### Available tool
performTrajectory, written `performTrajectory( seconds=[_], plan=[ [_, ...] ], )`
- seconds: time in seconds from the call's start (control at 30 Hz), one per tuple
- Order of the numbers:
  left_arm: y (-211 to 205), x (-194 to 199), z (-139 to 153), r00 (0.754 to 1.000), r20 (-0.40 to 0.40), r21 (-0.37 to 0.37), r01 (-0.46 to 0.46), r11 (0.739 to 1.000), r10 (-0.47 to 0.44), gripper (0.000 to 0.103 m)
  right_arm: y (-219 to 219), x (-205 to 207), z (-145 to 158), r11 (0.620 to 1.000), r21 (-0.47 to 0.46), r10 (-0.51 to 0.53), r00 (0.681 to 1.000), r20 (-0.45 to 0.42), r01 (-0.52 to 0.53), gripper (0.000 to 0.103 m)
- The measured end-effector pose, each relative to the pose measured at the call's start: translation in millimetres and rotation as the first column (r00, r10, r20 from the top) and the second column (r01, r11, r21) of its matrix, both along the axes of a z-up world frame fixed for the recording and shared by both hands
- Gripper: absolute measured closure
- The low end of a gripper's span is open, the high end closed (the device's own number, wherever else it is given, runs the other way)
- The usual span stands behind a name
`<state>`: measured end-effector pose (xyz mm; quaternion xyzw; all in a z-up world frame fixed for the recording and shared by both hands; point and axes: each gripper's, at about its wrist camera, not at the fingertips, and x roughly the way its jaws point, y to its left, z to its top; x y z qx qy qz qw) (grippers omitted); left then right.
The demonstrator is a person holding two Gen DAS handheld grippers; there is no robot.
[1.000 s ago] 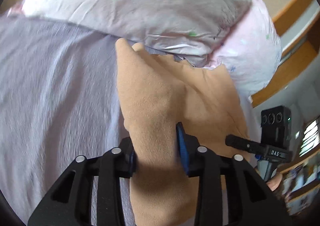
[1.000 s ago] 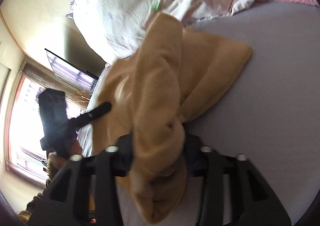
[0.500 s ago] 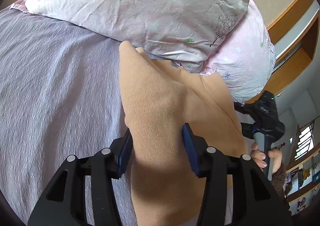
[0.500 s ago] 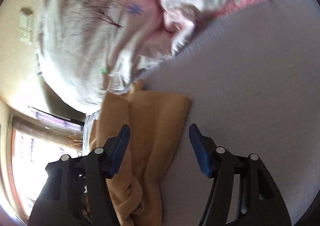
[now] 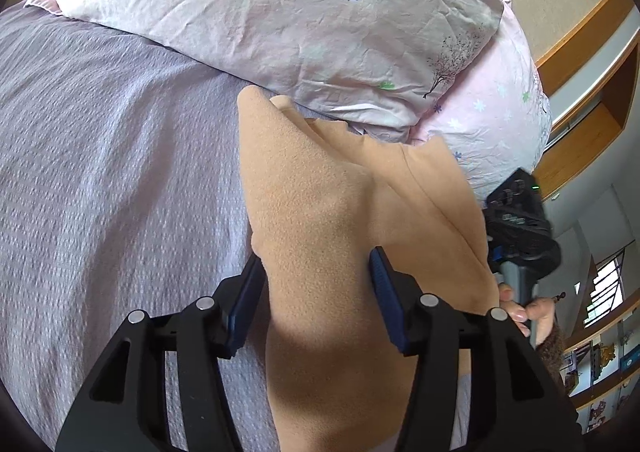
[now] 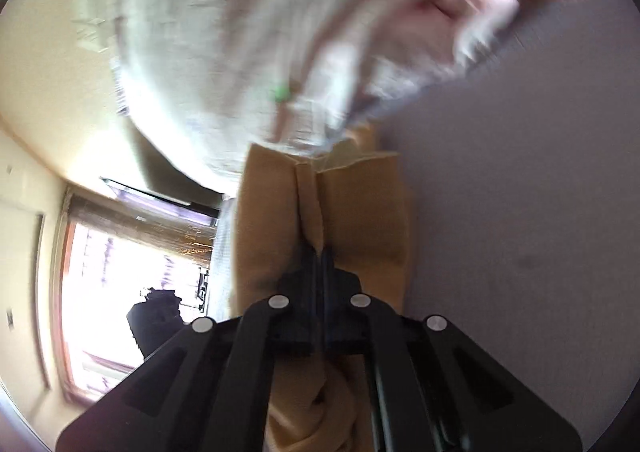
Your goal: Fold small clothes
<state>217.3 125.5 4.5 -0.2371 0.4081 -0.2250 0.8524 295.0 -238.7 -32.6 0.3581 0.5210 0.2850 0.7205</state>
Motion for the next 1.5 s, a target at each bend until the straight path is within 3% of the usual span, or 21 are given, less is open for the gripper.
performTrajectory(
  seconds=[0.07, 0.13, 0.17, 0.27, 0.37, 0.43, 0.47, 0.5, 0.53, 0.67, 0.8, 0.87, 0.97, 1.07, 1.13, 1.23, 1.3, 1.37, 1.4, 1.43, 1.5],
  plan=[
    [-2.3, -2.6, 2.4, 1.0, 0.017, 0.015, 0.004, 1.0, -0.004, 0.049, -6.0, -7.8, 2.2, 1.0, -0.011, 0.0, 1.0, 0.007, 0.0, 0.094],
    [-4.1, -5.1, 6.5, 0.999, 0.039, 0.032, 0.01, 0.999, -0.011, 0.043, -10.4, -14.4, 15.9, 0.997, -0.074, -0.014, 0.999, 0.034, 0.017, 0.055],
    [-4.1, -7.1, 9.5, 0.998, 0.055, 0.034, 0.01, 0.999, -0.012, 0.042, -17.6, -18.8, 29.0, 0.992, -0.112, -0.048, 0.996, 0.075, 0.056, 0.046],
    [-3.9, -10.3, 17.4, 0.996, 0.089, 0.035, 0.005, 0.999, -0.009, 0.038, -28.0, -28.8, 60.5, 0.987, -0.107, -0.102, 0.979, 0.176, 0.122, 0.042],
    [-4.3, -11.5, 20.3, 0.994, 0.107, 0.033, 0.002, 0.999, -0.005, 0.036, -16.0, -33.0, 75.9, 0.991, -0.093, -0.075, 0.972, 0.22, 0.098, 0.034],
    [-6.3, -11.5, 20.2, 0.994, 0.11, 0.043, 0.003, 0.999, -0.008, 0.036, 3.4, -28.5, 70.5, 0.983, -0.173, -0.029, 0.98, 0.196, 0.064, 0.035],
    [-7.0, -11.7, 20.1, 0.994, 0.112, 0.048, 0.003, 0.999, -0.008, 0.035, 10.1, -25.9, 63.0, 0.976, -0.209, -0.022, 0.985, 0.173, 0.058, 0.043],
    [-7.9, -11.7, 20.3, 0.993, 0.115, 0.054, 0.004, 0.999, -0.01, 0.035, 13.2, -23.0, 52.4, 0.978, -0.204, -0.012, 0.99, 0.142, 0.041, 0.094],
    [-8.5, -11.7, 20.1, 0.993, 0.117, 0.059, 0.005, 0.998, -0.011, 0.035, 10.4, -22.4, 43.6, 0.983, -0.176, -0.025, 0.993, 0.115, 0.045, 0.098],
    [-9.7, -12.8, 20.1, 0.992, 0.126, 0.057, 0.019, 0.998, -0.026, 0.035, -11.4, -29.8, 22.4, 0.985, -0.088, -0.143, 0.986, 0.086, 0.151, 0.098],
    [-13.6, -15.4, 22.2, 0.987, 0.151, 0.072, 0.036, 0.997, -0.047, 0.035, -22.1, -51.4, 45.1, 0.979, -0.032, -0.19, 0.957, 0.221, 0.201, 0.098],
    [-17.3, -14.6, 20.0, 0.988, 0.145, 0.085, 0.048, 0.995, -0.06, 0.035, -23.8, -51.4, 43.2, 0.971, -0.071, -0.21, 0.954, 0.212, 0.229, 0.098],
    [-21.4, -12.6, 14.6, 0.991, 0.118, 0.1, 0.057, 0.993, -0.069, 0.035, -13.4, -40.1, 20.9, 0.954, -0.212, -0.192, 0.975, 0.112, 0.212, 0.095],
    [-17.7, -19.9, 22.6, 0.987, 0.151, 0.102, 0.046, 0.994, -0.061, 0.035, -14.0, -45.0, 30.5, 0.941, -0.221, -0.228, 0.963, 0.147, 0.256, 0.076],
    [-12.4, -28.0, 35.1, 0.977, 0.206, 0.089, 0.033, 0.995, -0.051, 0.035, -24.0, -55.6, 53.9, 0.926, -0.194, -0.274, 0.93, 0.245, 0.323, 0.053],
    [-18.5, -39.4, 51.1, 0.955, 0.283, 0.1, 0.061, 0.993, -0.087, 0.031, -14.4, -66.9, 77.2, 0.964, -0.118, -0.191, 0.93, 0.313, 0.238, 0.052],
    [-35.9, -46.4, 53.4, 0.938, 0.304, 0.152, 0.122, 0.981, -0.164, 0.029, 11.4, -65.5, 73.3, 0.986, -0.109, -0.089, 0.95, 0.299, 0.127, 0.047],
    [-54.5, -47.4, 45.5, 0.934, 0.276, 0.222, 0.169, 0.96, -0.229, 0.025, 20.4, -59.5, 56.2, 0.981, -0.164, -0.066, 0.972, 0.225, 0.105, 0.039],
    [-68.9, -43.9, 34.5, 0.942, 0.227, 0.298, 0.176, 0.938, -0.249, 0.025, 24.0, -49.6, 37.5, 0.967, -0.234, -0.073, 0.987, 0.144, 0.106, 0.039],
    [-78.8, -42.8, 27.8, 0.942, 0.211, 0.359, 0.173, 0.917, -0.261, 0.025, 22.6, -44.3, 21.4, 0.968, -0.23, -0.08, 0.993, 0.09, 0.099, 0.039],
    [-93.7, -51.0, 26.1, 0.931, 0.235, 0.473, 0.143, 0.87, -0.281, 0.025, 14.4, -44.2, 23.1, 0.975, -0.191, -0.106, 0.992, 0.067, 0.117, 0.042]
  ],
)
